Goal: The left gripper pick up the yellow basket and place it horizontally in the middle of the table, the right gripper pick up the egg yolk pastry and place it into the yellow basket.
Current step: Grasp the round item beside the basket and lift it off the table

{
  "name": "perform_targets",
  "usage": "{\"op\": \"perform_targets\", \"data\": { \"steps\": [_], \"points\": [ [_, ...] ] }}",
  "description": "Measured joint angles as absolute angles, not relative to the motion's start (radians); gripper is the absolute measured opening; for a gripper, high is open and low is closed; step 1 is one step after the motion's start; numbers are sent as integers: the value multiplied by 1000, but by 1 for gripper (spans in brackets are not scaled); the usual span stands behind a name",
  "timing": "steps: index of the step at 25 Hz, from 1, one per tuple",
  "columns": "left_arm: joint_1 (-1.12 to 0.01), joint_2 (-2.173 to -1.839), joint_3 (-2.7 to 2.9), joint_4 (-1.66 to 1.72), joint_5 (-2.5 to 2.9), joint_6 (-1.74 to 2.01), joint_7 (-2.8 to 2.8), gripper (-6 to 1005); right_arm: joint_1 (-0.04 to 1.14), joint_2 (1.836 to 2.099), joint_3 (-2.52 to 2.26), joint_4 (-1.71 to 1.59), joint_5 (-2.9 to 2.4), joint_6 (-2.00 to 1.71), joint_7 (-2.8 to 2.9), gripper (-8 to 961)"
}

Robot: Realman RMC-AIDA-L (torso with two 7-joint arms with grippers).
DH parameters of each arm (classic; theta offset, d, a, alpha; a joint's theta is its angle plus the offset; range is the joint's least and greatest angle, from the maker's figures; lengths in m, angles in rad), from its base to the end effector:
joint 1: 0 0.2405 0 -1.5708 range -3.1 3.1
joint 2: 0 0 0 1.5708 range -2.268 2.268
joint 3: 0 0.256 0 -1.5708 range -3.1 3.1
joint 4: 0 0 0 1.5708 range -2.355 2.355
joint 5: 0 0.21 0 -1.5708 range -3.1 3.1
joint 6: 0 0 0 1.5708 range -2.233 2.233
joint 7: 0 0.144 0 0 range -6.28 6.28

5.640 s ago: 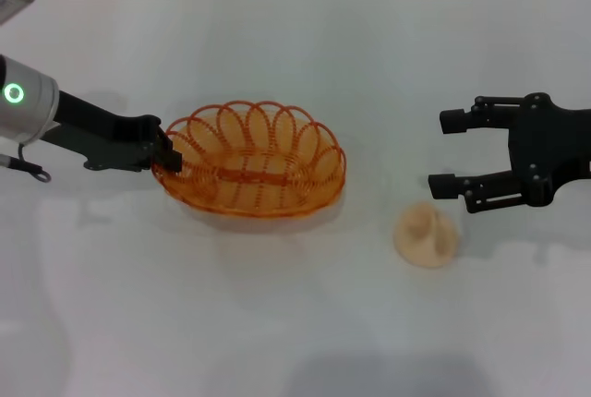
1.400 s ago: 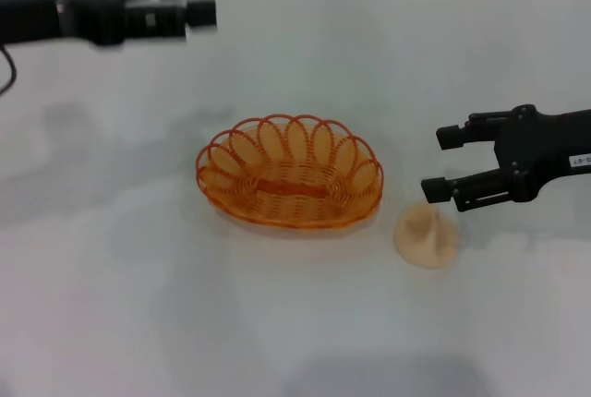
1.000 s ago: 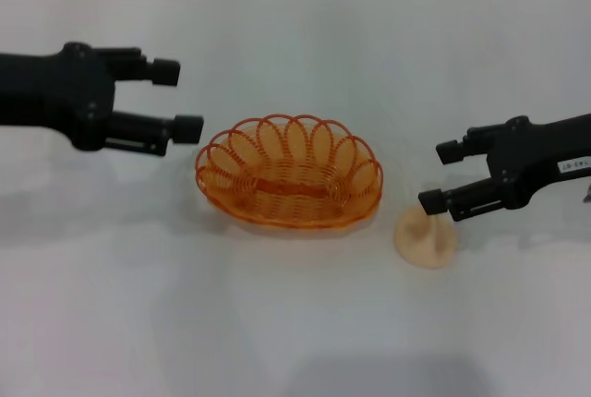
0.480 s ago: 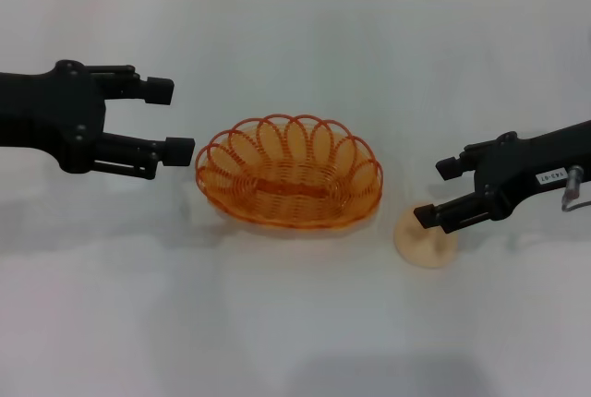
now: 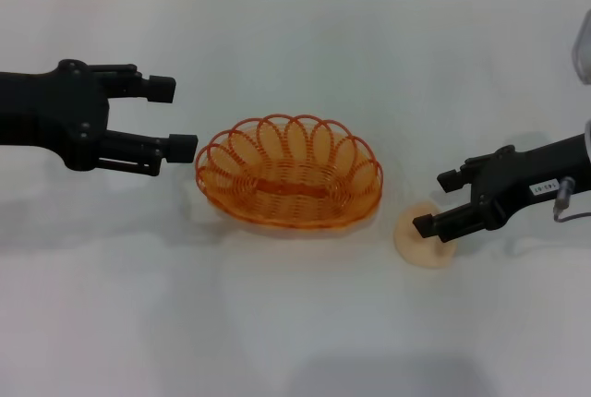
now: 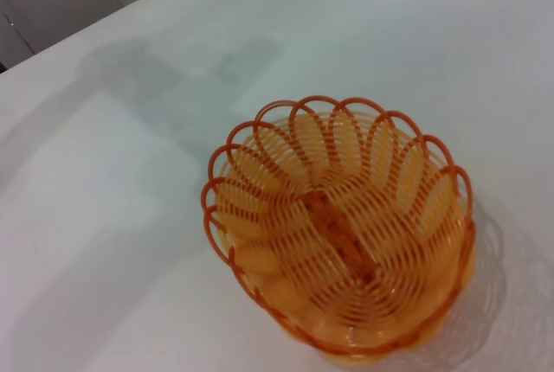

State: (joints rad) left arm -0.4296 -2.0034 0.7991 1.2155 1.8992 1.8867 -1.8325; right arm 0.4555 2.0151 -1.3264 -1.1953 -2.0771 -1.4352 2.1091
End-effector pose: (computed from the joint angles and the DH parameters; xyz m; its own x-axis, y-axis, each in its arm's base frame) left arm -0.2153 0.3081 0.0958 0.8530 0.3320 0.4027 0.3907 -0.9178 -0.0710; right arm 0.2053 0.3374 -0.0016 0.8653 -0.4934 -0.0881 -0.5012 -0.8509 -0.1573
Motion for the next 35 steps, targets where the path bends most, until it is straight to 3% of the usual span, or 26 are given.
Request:
{"op": "perform_targets", "data": {
  "steps": [10,35],
  "points": [
    [-430,-2010,799,1215,1900,1880,-1832,887,456,2015,-1362,-1159,-2077,-1389,2111,850],
    [-431,-2027,799,1213,1894,1863,-1834,887,454,2015,-1397,-1141,-2129,-1385,2114,694]
  ]
}}
